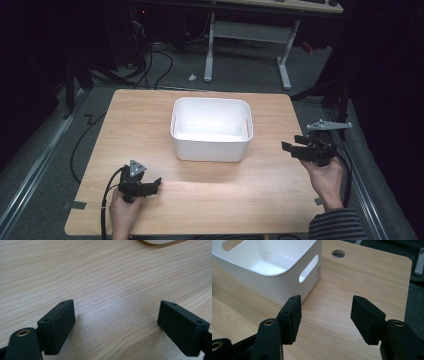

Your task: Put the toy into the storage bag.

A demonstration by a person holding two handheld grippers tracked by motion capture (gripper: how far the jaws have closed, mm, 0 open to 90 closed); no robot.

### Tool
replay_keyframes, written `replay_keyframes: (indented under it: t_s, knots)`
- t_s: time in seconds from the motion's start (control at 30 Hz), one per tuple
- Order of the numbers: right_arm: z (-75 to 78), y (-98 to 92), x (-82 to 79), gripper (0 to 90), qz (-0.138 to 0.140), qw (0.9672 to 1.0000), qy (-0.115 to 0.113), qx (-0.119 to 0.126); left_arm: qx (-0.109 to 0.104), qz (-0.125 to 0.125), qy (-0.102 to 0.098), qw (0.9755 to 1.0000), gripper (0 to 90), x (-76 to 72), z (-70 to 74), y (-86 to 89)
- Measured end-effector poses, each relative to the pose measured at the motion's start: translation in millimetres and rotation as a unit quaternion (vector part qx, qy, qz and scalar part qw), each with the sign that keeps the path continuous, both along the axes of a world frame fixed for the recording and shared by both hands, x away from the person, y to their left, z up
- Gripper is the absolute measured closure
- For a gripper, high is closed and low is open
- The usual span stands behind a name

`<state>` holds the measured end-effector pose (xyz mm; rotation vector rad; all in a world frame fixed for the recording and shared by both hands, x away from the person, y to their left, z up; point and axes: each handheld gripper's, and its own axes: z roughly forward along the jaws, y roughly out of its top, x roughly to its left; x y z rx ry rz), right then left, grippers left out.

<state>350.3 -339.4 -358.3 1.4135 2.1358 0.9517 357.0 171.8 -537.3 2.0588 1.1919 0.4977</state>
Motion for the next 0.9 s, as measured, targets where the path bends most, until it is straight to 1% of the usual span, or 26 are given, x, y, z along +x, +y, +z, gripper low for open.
replay_keyframes:
  t_s: [0.03,0.07,0.1,0.13,0.17,0.2,0.23,0.37,0.43,0.5,0.6,0.7,0.8,0.83,0.87,0.9]
  knots:
    - [-1.4,0.8,-1.7,42.2,0.001,1.0,0.001,-0.001,0.0,0.0,0.0,1.0,14.9,0.1,0.0,0.0]
    - [-3.2,1.3,-3.3,42.5,0.003,1.0,-0.004,-0.003,0.0,0.0,0.0,1.0,14.9,0.0,0.0,0.0]
    - [-6.1,0.9,-5.2,42.6,0.002,0.9999,-0.008,0.005,0.0,0.0,0.0,1.0,14.9,0.0,0.0,0.0]
    - [-9.7,-0.1,-5.5,42.5,-0.002,0.9999,-0.001,0.014,0.0,0.0,0.0,1.0,14.9,0.0,0.0,0.0]
    - [-13.6,-0.5,-5.1,42.5,-0.006,0.9999,0.005,0.01,0.0,0.0,0.0,1.0,14.9,0.0,0.0,0.0]
    - [-18.5,-1.3,-4.8,42.5,-0.007,0.9999,0.006,0.014,0.0,0.0,0.0,1.0,14.9,0.0,0.0,0.0]
    - [-23.7,-1.8,-4.1,41.7,-0.009,0.9997,0.016,0.018,0.0,0.0,0.0,1.0,14.9,0.0,0.0,0.0]
    - [-49.4,0.3,-4.1,37.5,-0.01,0.9993,0.032,0.015,0.0,0.0,0.0,1.0,14.9,0.0,0.0,0.0]
    - [-68.7,1.1,-3.9,36.6,-0.014,0.9992,0.033,0.018,0.0,0.0,0.0,1.0,14.9,0.0,0.0,0.0]
    - [-88.9,0.7,-2.7,36.8,-0.021,0.9987,0.039,0.024,0.0,0.0,0.0,1.0,14.9,0.0,0.0,0.0]
    - [-119.0,1.1,-1.1,37.2,-0.048,0.9978,0.043,0.013,0.0,0.0,0.0,1.0,14.9,0.0,0.0,0.0]
    - [-145.9,1.6,-0.8,37.1,-0.071,0.9966,0.041,0.005,0.0,0.0,0.0,1.0,14.9,0.0,0.0,0.0]
    - [-165.8,4.8,-3.0,35.2,-0.088,0.9956,0.024,-0.02,0.0,0.0,0.0,1.0,14.9,0.0,0.0,-0.1]
    - [-170.5,5.8,-5.2,33.7,-0.089,0.9956,0.0,-0.027,0.0,0.0,0.0,1.0,14.9,0.0,0.0,0.0]
    - [-171.9,6.0,-6.1,33.9,-0.09,0.9956,-0.007,-0.026,0.0,0.0,0.0,1.0,14.9,0.0,0.0,-0.1]
    - [-171.9,6.1,-6.2,33.8,-0.091,0.9955,-0.007,-0.026,0.0,0.0,0.0,1.0,14.9,0.0,0.0,0.0]
